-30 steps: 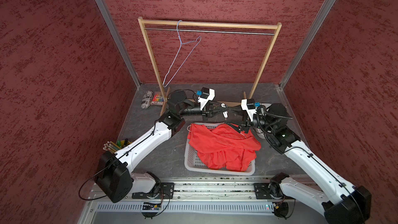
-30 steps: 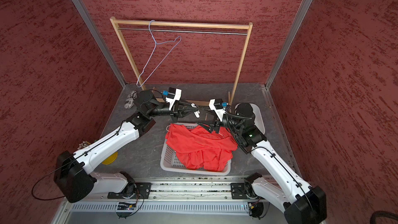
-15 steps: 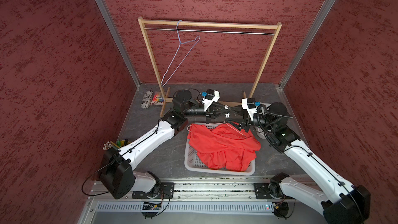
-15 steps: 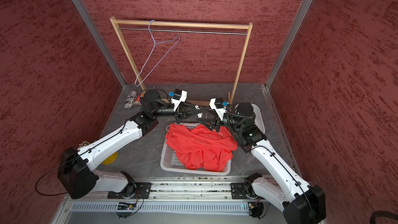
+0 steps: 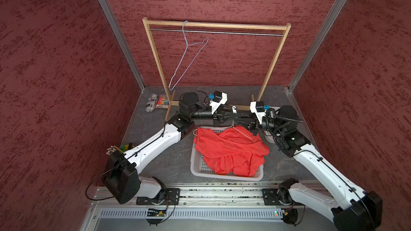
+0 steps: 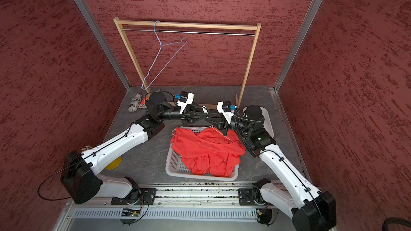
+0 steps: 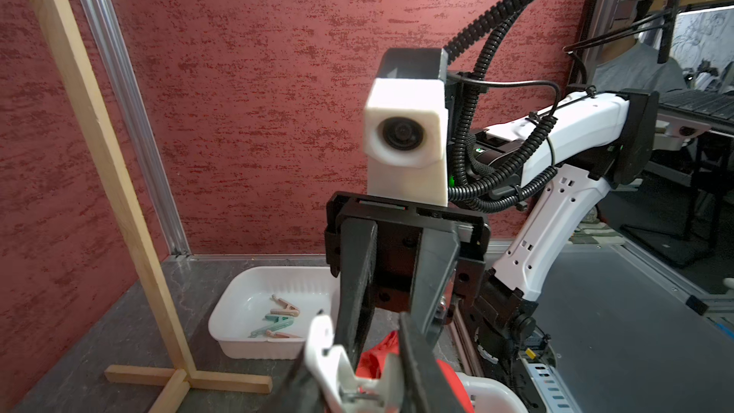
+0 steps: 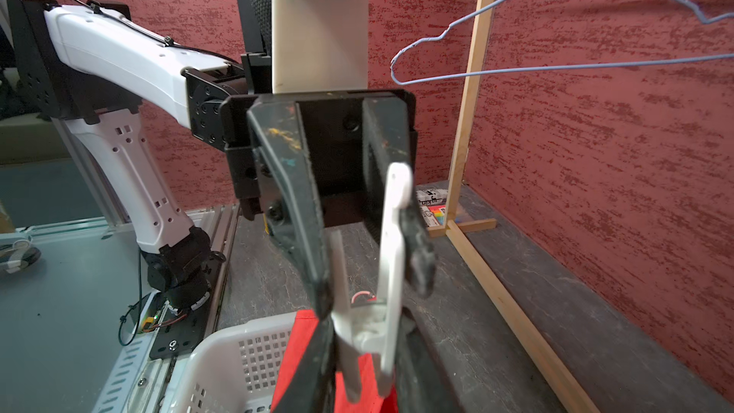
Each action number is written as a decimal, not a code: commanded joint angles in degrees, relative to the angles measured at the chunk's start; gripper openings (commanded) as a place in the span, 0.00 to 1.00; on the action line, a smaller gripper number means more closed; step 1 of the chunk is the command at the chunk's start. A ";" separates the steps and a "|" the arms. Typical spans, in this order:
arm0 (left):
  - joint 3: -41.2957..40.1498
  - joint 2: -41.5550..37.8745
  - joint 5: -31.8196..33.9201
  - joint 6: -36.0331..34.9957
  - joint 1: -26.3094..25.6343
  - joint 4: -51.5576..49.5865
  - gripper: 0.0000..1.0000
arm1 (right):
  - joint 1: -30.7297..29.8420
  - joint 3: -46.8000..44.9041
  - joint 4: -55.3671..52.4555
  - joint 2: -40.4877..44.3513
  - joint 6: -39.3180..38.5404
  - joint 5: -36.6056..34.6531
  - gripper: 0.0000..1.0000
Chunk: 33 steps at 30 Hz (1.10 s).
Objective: Remove the clothespins securing tank tops to the hanger
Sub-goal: Place the clothespin in the storage box.
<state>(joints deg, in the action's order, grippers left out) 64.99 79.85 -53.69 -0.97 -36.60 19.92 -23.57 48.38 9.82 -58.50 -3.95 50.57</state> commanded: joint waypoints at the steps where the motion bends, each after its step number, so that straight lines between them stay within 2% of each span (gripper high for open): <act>1: 1.54 0.22 0.09 0.10 -0.28 0.69 0.57 | 0.42 1.81 1.07 0.31 -0.20 0.10 0.00; 2: 1.46 0.04 0.45 0.25 -0.24 0.81 0.67 | 0.45 1.69 1.07 0.32 -0.03 -0.10 0.00; 3: 1.29 -0.21 1.04 0.25 -0.22 0.75 0.89 | 0.54 1.48 1.07 0.39 0.06 -0.40 0.00; 4: 1.12 -0.58 2.06 0.37 -0.08 0.73 1.00 | 0.63 1.30 1.08 0.40 0.20 -0.88 0.00; 7: -1.18 -2.79 4.75 1.20 0.98 3.04 1.00 | 1.00 0.85 0.11 0.82 0.68 -3.96 0.00; 9: -3.35 -4.59 6.52 1.34 1.89 4.95 1.00 | 1.29 0.15 -0.87 1.61 1.47 -8.69 0.00; 15: -7.44 -8.64 10.60 -0.24 4.08 3.98 1.00 | 5.06 -3.66 -5.26 5.27 6.55 -31.73 0.00; 18: -7.86 -9.41 11.14 -1.68 4.30 1.82 1.00 | 9.94 -4.45 -9.30 4.82 12.25 -36.67 0.00; 21: -8.18 -9.62 11.24 -2.89 4.25 0.10 1.00 | 17.22 -6.16 -12.67 2.95 18.51 -36.70 0.00; 24: -8.48 -9.72 11.58 -4.01 4.27 -1.50 1.00 | 23.50 -7.38 -15.41 0.79 20.83 -35.46 0.00; 27: -8.48 -9.70 12.14 -5.28 4.17 -4.00 1.00 | 25.98 -6.33 -17.96 -2.42 20.86 -38.32 0.00; 33: -9.68 -10.61 16.23 -9.15 4.31 -8.32 1.00 | 27.37 -7.11 -16.13 -8.90 22.46 -43.60 0.00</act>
<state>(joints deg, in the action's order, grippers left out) 56.47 70.65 -40.07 -7.29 -32.47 14.85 3.22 41.28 -6.15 -65.36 16.03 11.81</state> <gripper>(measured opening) 0.996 0.248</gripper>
